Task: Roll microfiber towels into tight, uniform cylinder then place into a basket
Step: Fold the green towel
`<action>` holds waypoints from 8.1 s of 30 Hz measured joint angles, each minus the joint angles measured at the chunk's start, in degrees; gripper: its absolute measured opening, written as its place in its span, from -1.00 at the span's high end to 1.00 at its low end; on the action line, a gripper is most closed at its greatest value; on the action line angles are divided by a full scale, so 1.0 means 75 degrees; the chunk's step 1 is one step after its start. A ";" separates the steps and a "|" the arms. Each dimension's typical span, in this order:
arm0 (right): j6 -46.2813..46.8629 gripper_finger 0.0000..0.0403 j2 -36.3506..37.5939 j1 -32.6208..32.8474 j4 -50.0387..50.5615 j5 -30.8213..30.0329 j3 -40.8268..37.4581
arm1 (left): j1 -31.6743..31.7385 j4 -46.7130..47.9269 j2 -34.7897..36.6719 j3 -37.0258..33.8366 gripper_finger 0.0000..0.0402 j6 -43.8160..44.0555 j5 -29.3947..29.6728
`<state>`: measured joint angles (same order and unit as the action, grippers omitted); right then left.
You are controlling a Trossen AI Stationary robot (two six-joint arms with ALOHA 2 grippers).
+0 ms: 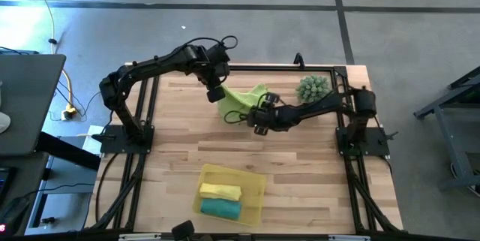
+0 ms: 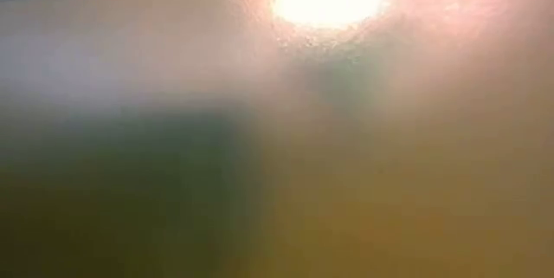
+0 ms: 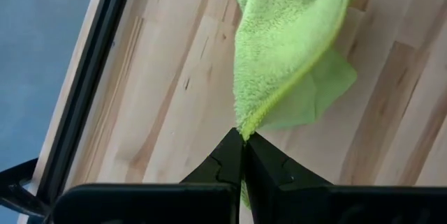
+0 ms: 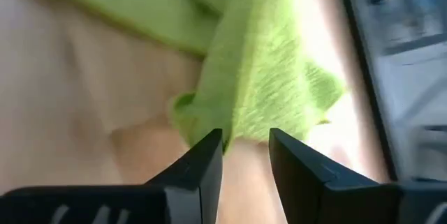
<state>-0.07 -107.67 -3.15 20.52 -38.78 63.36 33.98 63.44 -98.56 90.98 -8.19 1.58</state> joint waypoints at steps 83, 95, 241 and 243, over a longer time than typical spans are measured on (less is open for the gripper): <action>-0.2659 1.00 0.3956 0.0171 -0.0992 -0.0126 -0.1569 | -0.0853 0.0366 0.1493 -0.0006 1.00 -0.0058 0.1207; -0.5202 1.00 0.5294 0.0215 -0.0797 0.1681 -0.1557 | -0.1452 -0.0059 0.2220 -0.0003 1.00 0.0055 0.1365; -0.6327 1.00 0.2996 -0.1842 -0.1608 0.5463 -0.2892 | -0.2533 -0.4500 -0.0469 -0.4013 1.00 0.1604 0.5331; -0.6647 1.00 0.2940 -0.1991 -0.1675 0.5463 -0.2892 | -0.2457 -0.4664 -0.0472 -0.4016 1.00 0.1305 0.5255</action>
<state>-49.92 -85.62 -18.08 7.95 2.19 41.67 15.55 28.46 -102.10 60.86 1.60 41.00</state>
